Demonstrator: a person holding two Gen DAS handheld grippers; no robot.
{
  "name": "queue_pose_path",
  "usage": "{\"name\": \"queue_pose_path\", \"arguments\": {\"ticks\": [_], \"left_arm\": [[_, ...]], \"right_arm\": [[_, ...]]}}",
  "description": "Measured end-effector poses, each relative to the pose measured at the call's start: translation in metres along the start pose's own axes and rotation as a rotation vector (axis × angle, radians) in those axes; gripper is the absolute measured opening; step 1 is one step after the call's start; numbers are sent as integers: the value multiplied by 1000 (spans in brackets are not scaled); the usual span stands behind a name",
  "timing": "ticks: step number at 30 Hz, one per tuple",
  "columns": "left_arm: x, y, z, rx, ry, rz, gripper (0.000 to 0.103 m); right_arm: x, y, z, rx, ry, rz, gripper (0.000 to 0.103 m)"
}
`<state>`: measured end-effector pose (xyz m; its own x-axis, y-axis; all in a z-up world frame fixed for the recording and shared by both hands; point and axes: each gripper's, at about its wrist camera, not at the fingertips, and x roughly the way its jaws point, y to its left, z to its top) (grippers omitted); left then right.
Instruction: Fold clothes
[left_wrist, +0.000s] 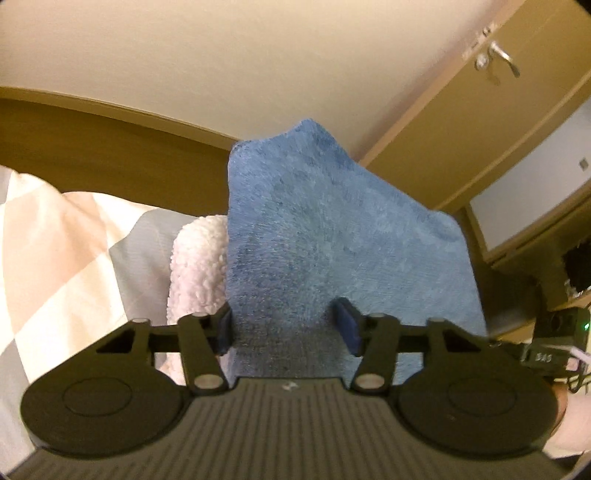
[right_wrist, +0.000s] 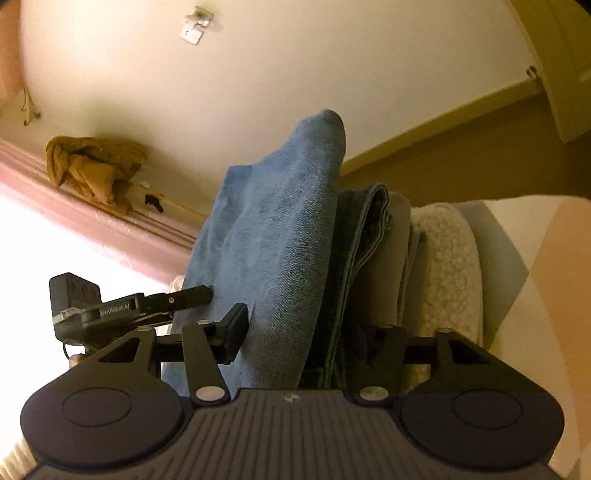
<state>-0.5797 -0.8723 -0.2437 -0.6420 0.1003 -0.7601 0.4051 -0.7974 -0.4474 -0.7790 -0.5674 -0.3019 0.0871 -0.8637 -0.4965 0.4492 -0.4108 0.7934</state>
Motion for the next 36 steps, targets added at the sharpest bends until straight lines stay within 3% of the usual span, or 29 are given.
{"name": "queue_pose_path", "arguments": {"ticks": [2, 6, 12, 14, 16, 19, 22, 24, 27, 31, 33, 36], "left_arm": [[-6, -1, 0, -11, -16, -5, 38], [-22, -5, -6, 4, -56, -16, 36], [4, 9, -19, -30, -52, 35, 52], [-2, 4, -20, -27, -69, 52, 53], [-9, -4, -20, 2, -87, 92, 52], [-37, -18, -23, 29, -167, 197, 44], [-60, -41, -32, 69, -256, 268, 40], [-73, -61, -39, 113, -311, 309, 40], [-70, -88, -54, 218, -349, 330, 40], [-33, -83, -92, 324, -294, 392, 34], [-18, -72, -111, 331, -290, 427, 38], [-6, -58, -131, 324, -327, 417, 54]], "right_arm": [[-3, 4, 1, 25, 13, 7, 41], [-8, 10, 4, 53, 27, 18, 39], [-3, 0, 8, -21, 38, -26, 42], [-3, 10, 11, -80, 34, -57, 50], [-9, 23, 13, -148, 13, -102, 59], [-20, 38, 10, -307, -34, -173, 63], [-35, 57, 0, -511, -120, -249, 64], [-43, 75, -11, -683, -230, -279, 64], [-45, 95, -28, -900, -339, -215, 64], [-26, 93, -55, -1017, -244, -137, 63], [-11, 77, -72, -1056, -158, -161, 63], [0, 56, -89, -1110, -144, -186, 66]]}}
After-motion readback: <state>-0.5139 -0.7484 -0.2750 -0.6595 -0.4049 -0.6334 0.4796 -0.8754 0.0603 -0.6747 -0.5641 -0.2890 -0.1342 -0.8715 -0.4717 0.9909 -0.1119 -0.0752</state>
